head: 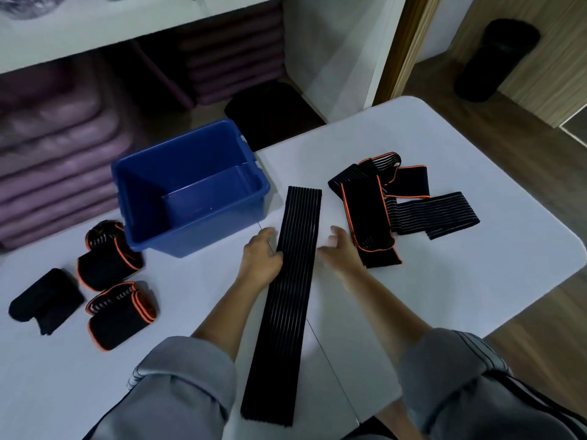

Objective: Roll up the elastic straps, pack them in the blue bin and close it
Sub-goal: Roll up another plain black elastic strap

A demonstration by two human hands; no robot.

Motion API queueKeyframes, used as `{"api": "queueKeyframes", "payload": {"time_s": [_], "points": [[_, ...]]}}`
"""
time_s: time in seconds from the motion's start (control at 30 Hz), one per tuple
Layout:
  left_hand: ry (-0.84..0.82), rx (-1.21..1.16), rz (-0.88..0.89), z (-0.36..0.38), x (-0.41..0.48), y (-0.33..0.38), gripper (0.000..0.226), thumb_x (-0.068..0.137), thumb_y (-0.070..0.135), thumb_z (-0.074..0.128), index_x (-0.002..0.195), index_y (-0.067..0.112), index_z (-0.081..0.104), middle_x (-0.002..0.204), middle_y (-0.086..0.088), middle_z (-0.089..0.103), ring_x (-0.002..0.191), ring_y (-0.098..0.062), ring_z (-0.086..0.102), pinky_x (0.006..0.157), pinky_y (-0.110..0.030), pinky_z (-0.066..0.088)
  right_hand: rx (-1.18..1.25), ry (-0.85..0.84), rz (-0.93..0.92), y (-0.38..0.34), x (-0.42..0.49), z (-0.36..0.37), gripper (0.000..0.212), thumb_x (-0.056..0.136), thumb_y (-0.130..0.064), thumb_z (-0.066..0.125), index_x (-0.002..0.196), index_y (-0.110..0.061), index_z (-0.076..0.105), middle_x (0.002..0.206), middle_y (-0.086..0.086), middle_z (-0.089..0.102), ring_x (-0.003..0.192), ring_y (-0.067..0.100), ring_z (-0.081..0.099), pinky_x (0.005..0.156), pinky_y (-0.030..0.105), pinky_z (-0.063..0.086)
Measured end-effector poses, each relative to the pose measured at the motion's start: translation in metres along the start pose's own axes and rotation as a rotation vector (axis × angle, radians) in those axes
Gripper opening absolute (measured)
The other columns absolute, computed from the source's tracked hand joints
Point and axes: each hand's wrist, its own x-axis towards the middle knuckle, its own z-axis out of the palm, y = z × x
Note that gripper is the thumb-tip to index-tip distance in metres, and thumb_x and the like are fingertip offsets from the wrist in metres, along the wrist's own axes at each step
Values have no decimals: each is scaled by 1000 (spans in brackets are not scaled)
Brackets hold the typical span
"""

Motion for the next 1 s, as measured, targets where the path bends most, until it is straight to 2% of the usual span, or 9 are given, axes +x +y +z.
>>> {"api": "queueKeyframes", "payload": {"time_s": [0.13,0.2,0.3,0.4,0.5,0.67,0.73,0.83,1.0], "points": [[-76,38,-70,-4,-38,-28,44,85,8,54,128,18,49,105,1,58,101,-17,55,86,-21,41,7,-85,50,32,-37,12,68,83,-5,58,144,-17,28,130,7,49,102,21,59,91,42,53],[-100,-18,-73,-4,-55,-35,40,84,7,57,121,21,53,101,-1,61,98,-19,59,81,-21,45,36,-136,30,42,-52,19,71,82,-3,57,145,-16,26,132,6,51,108,20,58,94,40,52],[-132,-87,-77,-7,-76,-45,38,84,6,60,118,24,56,107,-4,58,97,-21,60,89,-34,53,47,-164,-53,51,-76,23,72,84,-1,59,146,-13,24,140,7,43,118,19,51,94,33,48],[-87,41,73,-9,-102,-62,35,78,4,65,106,25,62,100,-1,57,90,-16,59,84,-25,49,-237,-79,-287,66,-105,25,66,79,-13,68,138,-18,39,135,5,43,121,21,47,98,36,44],[-207,123,210,-12,-132,-78,33,73,1,70,85,31,63,83,4,56,71,-8,55,74,-21,48,-472,-175,-494,82,-132,31,51,69,-27,79,115,-19,60,111,3,54,105,17,52,91,30,42],[-302,313,342,-8,-161,-103,31,68,8,76,95,24,69,89,15,54,71,4,49,66,-6,39,-741,-369,-561,100,-158,45,51,58,-36,85,102,-21,65,96,-5,50,96,15,51,83,29,43],[-299,377,378,-6,-165,-109,35,68,16,78,102,22,69,99,11,57,79,4,47,72,-5,35,-828,-359,-609,110,-162,50,57,57,-38,85,106,-21,62,103,-2,52,101,17,47,82,28,40],[-304,480,425,-5,-171,-117,48,72,26,76,117,21,64,124,9,52,113,-6,44,94,-12,33,-931,-309,-702,117,-167,53,58,62,-36,82,112,-19,58,114,1,50,106,18,42,78,26,33],[-300,599,545,-3,-177,-129,66,72,41,75,131,20,54,137,5,42,124,-12,38,101,-13,28,-1042,-307,-800,118,-173,53,46,72,-30,69,114,-11,64,109,6,59,106,23,49,81,35,49]]}}
